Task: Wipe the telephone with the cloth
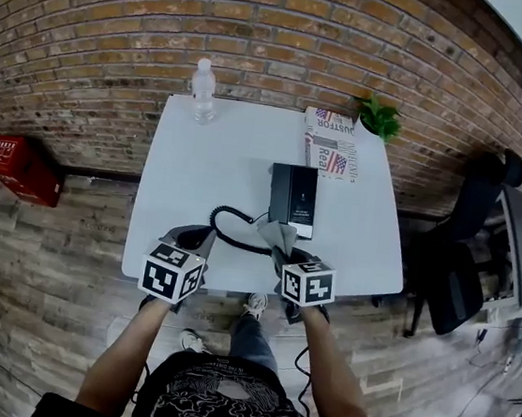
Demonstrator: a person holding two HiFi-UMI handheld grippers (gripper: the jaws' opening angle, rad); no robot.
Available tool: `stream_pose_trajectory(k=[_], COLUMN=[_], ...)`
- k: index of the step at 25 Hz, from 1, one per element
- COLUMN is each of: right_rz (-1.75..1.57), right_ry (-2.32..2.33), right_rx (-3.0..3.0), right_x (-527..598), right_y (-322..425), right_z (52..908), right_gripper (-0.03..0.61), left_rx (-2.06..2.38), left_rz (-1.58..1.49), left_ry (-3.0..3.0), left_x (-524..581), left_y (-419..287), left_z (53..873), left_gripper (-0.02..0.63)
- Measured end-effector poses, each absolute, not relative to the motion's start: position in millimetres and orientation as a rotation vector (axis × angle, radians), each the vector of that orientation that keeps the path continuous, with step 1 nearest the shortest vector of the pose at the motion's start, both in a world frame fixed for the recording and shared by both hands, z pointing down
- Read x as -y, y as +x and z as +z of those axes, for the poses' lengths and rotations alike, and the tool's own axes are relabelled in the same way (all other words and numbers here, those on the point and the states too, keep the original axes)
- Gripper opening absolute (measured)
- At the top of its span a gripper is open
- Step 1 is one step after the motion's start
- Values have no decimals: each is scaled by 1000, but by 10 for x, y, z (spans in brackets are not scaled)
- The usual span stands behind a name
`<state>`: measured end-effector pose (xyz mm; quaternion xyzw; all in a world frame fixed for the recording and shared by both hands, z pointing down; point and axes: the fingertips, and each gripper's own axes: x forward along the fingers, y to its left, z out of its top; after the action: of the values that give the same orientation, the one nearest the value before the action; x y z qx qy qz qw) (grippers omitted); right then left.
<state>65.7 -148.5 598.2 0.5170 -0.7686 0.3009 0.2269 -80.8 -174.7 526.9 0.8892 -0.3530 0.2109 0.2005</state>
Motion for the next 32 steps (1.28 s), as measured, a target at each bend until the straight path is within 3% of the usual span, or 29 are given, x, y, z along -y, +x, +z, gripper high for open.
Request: stream_pose_trajectory(k=[18,32], right_rz=[394,292], right_ry=[1483,1296], right_rx=[2260,2242], right_x=[2228,3168], right_y=[766,497], right_z=[4611,4738], right_gripper=[11,11], left_rx=[1010,1081], left_rz=[526,491], left_ry=[2496,2423], left_x=[1977,2328], left_y=[-730,-677], left_z=[5224,5305], left_gripper=[6,6])
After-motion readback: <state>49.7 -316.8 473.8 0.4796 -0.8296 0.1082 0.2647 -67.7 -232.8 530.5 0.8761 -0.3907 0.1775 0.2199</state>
